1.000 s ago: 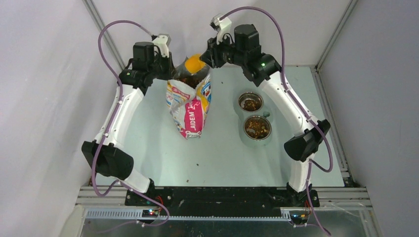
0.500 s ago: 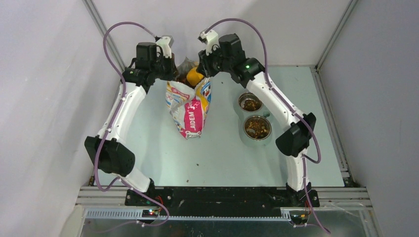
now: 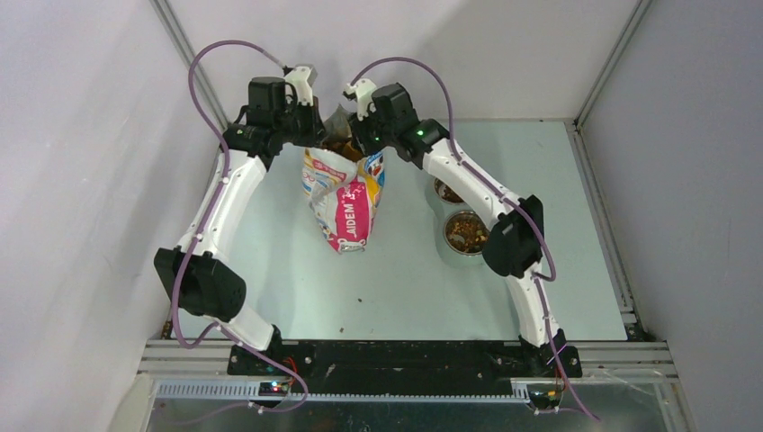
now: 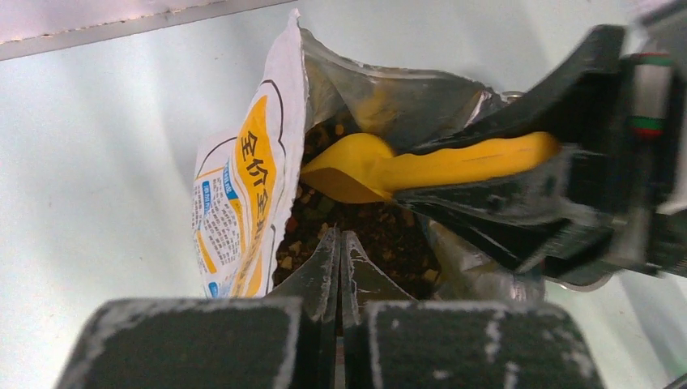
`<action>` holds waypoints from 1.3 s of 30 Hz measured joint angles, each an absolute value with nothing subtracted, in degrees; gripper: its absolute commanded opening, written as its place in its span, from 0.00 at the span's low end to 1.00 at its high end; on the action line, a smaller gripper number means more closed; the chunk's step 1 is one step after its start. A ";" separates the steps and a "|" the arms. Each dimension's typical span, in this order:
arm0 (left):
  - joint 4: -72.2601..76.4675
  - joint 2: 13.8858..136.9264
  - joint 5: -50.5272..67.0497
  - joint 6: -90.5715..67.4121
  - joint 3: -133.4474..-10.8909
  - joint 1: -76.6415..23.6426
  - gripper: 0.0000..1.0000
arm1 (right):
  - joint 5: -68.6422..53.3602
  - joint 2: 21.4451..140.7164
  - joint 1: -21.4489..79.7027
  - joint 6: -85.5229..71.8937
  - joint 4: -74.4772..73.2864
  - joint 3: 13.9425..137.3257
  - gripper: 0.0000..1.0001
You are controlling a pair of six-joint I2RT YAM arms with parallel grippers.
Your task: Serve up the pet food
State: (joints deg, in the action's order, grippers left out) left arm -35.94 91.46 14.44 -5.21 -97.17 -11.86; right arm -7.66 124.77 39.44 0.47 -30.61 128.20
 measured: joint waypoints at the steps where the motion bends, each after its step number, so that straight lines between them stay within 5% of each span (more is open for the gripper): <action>1: -35.83 91.46 14.72 -5.34 -97.17 -11.88 0.00 | -7.42 125.38 39.44 0.56 -30.33 128.20 0.00; 14: -34.52 91.46 16.86 -6.70 -95.68 -12.27 0.00 | -10.28 127.44 39.42 1.50 -28.49 127.22 0.00; 39: -34.48 91.46 16.16 -6.02 -95.66 -12.43 0.00 | -36.93 128.51 32.62 -10.98 -29.93 126.80 0.00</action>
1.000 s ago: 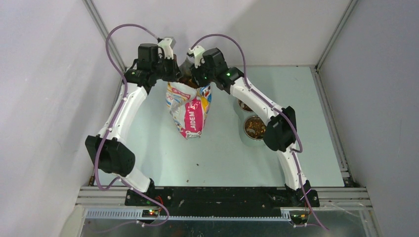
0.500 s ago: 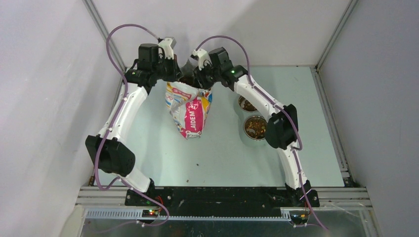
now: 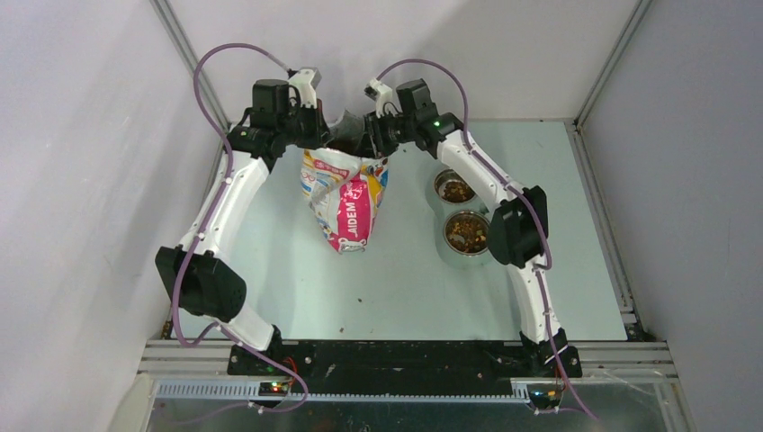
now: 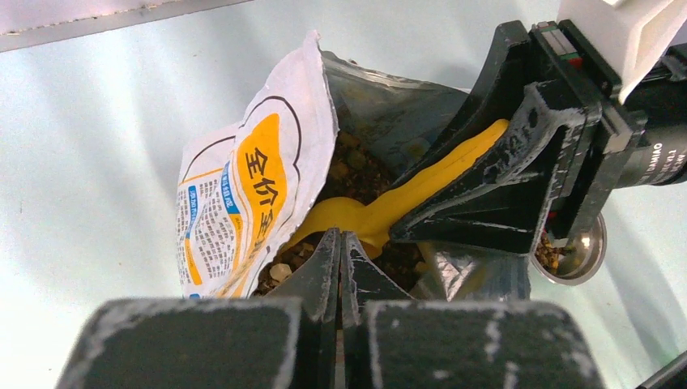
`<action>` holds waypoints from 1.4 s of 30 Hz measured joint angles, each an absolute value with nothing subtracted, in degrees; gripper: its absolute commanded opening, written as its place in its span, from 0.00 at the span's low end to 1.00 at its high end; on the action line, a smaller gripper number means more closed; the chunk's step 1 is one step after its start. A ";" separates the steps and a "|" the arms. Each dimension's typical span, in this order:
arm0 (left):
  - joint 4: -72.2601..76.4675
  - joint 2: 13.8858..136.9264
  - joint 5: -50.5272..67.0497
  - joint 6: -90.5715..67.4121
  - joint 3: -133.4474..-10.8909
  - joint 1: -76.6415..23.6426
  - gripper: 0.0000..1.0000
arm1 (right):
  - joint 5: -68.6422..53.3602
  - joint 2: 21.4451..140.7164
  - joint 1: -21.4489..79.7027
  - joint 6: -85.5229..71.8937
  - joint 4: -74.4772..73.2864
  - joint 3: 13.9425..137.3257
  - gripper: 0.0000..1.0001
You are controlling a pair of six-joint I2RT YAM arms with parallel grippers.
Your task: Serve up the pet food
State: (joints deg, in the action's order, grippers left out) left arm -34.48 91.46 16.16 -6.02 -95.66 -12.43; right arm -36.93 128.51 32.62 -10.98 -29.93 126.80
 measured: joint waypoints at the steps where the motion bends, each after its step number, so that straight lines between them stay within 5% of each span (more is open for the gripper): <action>1: -34.48 91.46 16.03 -5.98 -95.66 -12.43 0.00 | -37.87 128.51 32.38 -11.88 -29.85 126.80 0.00; 33: -38.89 93.60 14.20 2.94 -99.15 -12.71 0.00 | -54.39 128.49 21.30 -43.00 -19.51 125.36 0.00; 42: -42.89 97.03 13.89 8.67 -105.84 -12.80 0.08 | -54.24 128.46 19.18 -48.62 -17.96 124.70 0.00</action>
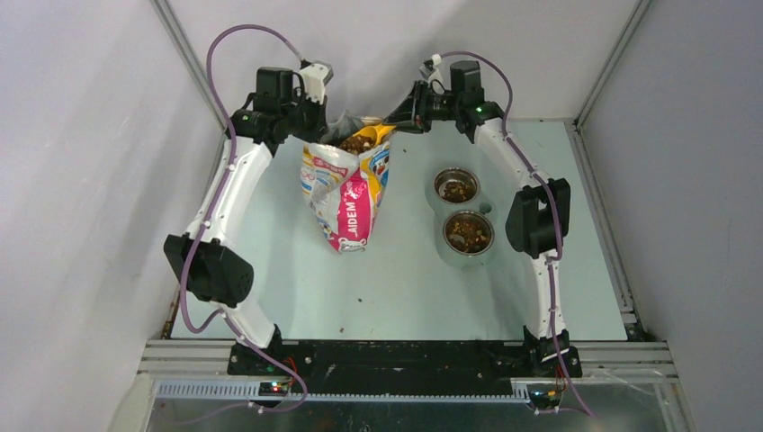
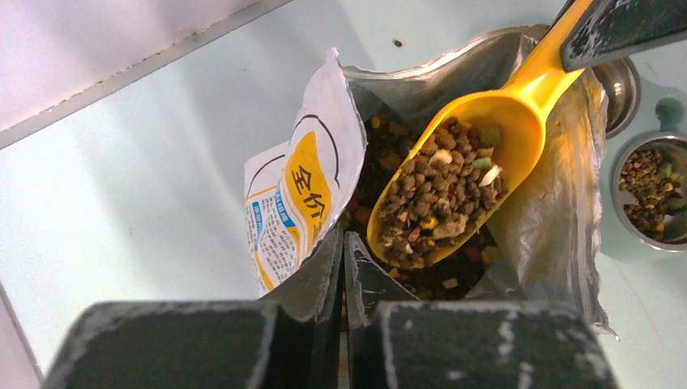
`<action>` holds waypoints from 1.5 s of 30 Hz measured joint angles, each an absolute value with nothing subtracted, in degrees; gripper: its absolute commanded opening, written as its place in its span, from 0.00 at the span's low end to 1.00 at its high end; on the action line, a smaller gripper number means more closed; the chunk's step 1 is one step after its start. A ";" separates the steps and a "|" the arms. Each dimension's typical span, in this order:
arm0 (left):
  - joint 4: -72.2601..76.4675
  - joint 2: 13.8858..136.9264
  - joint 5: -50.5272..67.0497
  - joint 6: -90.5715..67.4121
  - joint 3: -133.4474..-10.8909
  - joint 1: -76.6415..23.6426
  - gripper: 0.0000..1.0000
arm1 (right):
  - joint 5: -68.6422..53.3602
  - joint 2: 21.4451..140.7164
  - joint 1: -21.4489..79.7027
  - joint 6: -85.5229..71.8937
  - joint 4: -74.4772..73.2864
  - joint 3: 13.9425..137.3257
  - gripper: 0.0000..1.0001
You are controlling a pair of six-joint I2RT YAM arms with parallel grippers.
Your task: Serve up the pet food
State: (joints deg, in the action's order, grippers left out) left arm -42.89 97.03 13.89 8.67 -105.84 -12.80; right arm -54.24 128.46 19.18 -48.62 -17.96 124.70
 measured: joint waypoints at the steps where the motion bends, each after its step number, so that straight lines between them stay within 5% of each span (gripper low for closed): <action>1: -43.33 97.32 13.85 9.10 -106.43 -12.80 0.08 | -54.24 128.46 18.92 -49.25 -17.85 124.64 0.00; 24: -45.98 97.86 13.69 11.14 -108.03 -12.84 0.09 | -47.33 125.54 18.79 -39.33 -24.08 125.58 0.00; 45: -48.21 97.86 10.52 15.59 -108.14 -13.78 0.11 | -59.31 124.70 14.74 -72.97 3.77 110.89 0.00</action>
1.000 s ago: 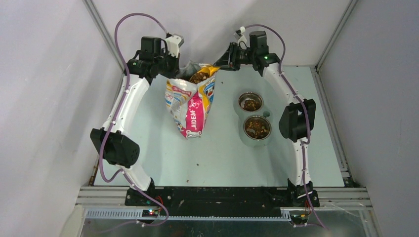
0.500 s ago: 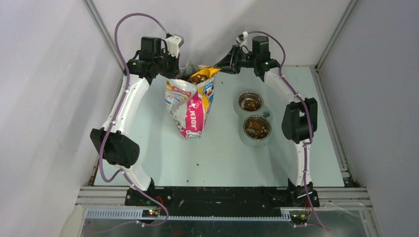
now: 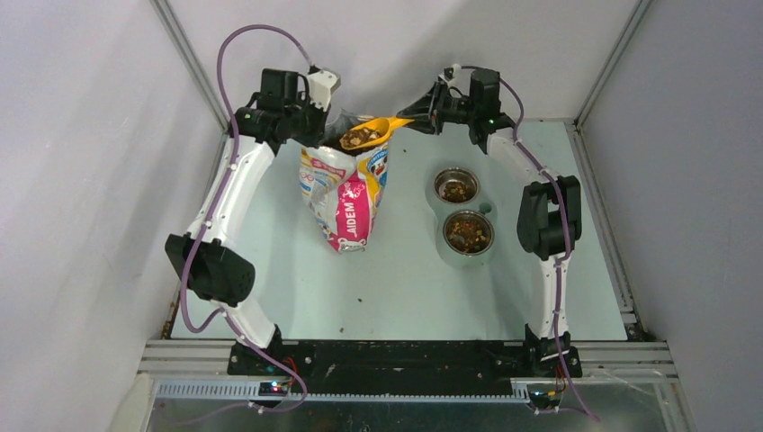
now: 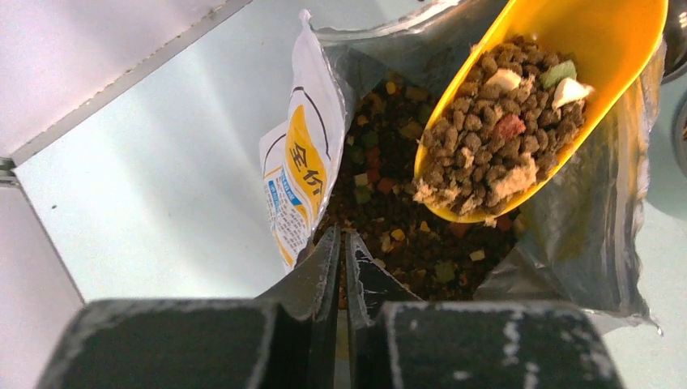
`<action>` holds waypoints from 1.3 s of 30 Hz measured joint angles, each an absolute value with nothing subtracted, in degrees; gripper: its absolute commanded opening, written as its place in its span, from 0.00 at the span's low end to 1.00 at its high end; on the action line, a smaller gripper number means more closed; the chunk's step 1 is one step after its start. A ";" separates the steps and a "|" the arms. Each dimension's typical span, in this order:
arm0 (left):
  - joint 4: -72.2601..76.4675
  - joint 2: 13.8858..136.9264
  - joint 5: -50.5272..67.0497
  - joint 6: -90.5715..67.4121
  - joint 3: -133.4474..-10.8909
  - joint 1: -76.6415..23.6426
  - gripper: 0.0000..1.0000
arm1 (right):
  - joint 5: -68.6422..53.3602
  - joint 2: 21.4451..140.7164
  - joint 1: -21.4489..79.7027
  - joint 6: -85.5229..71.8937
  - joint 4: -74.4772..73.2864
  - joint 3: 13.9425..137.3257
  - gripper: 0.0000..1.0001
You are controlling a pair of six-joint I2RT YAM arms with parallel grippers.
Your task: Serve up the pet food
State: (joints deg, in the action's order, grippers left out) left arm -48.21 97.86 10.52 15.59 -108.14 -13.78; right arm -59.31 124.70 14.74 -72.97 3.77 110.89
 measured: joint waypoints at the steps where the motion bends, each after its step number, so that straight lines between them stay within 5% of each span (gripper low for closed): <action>1: -48.64 97.86 10.07 16.34 -108.31 -13.89 0.11 | -59.46 124.70 14.61 -73.89 4.47 110.39 0.00; 19: -56.97 101.47 6.11 22.31 -117.71 -14.50 0.11 | -61.30 124.70 13.19 -92.27 28.05 99.42 0.00; 39: -57.10 101.71 6.20 22.50 -117.78 -14.50 0.11 | -61.76 118.96 8.08 -92.58 29.93 94.17 0.00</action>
